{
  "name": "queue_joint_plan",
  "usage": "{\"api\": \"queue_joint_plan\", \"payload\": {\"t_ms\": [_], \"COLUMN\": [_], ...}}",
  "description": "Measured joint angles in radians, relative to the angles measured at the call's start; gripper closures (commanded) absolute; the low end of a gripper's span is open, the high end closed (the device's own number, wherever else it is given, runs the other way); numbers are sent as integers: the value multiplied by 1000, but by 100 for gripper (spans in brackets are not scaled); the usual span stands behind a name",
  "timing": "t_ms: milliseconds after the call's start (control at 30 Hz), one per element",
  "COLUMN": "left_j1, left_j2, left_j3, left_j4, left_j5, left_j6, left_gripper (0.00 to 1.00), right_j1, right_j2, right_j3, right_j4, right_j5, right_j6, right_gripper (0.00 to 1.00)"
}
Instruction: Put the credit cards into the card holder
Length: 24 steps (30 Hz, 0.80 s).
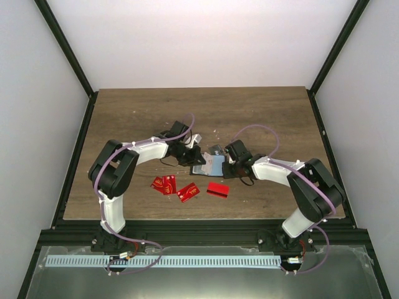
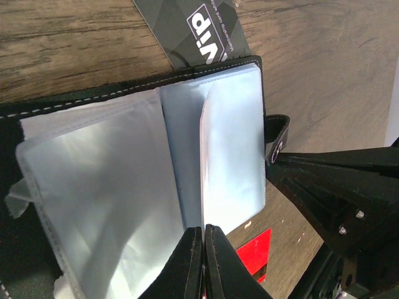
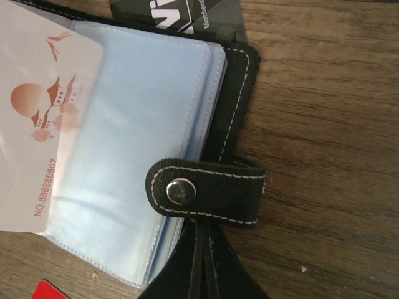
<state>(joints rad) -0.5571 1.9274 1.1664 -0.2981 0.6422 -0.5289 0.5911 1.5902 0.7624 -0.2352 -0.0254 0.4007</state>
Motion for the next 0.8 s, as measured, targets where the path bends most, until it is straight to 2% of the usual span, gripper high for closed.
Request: {"api": "queue_joint_plan", "payload": {"t_ms": [800], "left_j1": [0], "left_j2": [43], "left_j3": [24], "left_j4": [36], "left_j5": [45], "left_j6": [-44], "left_gripper": [96], "right_j1": [0], "right_j2": [-11], "right_j3": [-13], "right_j4": [11], "right_j5": [-5], "right_j6": [4], "right_gripper": [99]}}
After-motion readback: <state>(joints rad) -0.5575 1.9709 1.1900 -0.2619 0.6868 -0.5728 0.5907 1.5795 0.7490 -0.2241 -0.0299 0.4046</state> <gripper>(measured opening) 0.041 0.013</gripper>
